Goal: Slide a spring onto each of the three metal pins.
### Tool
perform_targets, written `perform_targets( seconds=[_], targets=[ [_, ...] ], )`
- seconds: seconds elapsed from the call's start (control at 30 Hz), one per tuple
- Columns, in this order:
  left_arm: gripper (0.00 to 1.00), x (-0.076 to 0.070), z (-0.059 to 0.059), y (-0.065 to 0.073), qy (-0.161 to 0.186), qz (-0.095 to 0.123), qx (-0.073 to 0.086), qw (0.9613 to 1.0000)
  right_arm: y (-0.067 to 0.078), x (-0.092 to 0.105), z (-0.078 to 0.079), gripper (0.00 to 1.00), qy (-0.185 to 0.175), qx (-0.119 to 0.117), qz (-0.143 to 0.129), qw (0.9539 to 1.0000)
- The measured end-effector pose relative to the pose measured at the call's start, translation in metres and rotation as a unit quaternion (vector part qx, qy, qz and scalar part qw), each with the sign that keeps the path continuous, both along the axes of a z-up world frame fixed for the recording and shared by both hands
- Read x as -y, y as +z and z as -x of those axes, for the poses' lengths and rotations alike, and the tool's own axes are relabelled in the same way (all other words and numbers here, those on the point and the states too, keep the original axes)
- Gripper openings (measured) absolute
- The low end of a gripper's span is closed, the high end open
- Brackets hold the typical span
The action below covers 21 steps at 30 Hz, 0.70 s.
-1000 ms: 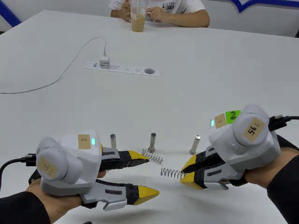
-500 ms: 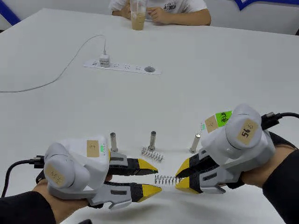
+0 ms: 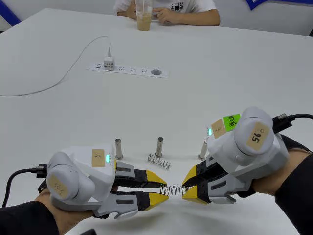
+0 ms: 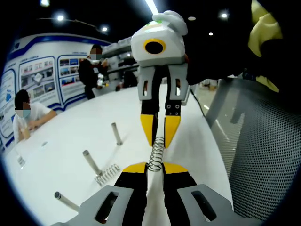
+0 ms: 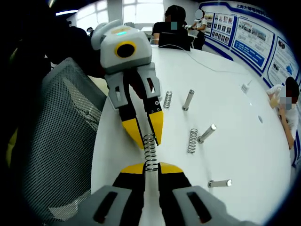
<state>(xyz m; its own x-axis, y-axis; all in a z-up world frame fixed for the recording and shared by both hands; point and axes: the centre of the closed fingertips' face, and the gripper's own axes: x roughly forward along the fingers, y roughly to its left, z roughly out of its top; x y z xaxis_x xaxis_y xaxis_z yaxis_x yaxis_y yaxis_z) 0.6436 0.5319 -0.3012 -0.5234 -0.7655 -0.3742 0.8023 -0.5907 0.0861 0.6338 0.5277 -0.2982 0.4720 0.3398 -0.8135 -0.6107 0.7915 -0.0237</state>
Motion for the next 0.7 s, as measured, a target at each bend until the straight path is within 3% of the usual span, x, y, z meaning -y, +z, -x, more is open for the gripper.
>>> perform_targets(
  seconds=[0.37, 0.7],
  targets=[
    [0.11, 0.001, -0.002, -0.001, 0.005, -0.002, 0.0, 1.0, 0.027, -0.01, -0.012, 0.11, 0.003, 0.039, -0.021, 0.999],
    [0.11, 0.001, -0.001, 0.001, 0.006, -0.001, -0.004, 1.0, 0.036, -0.019, -0.02, 0.11, 0.006, 0.066, -0.034, 0.9972]
  ],
)
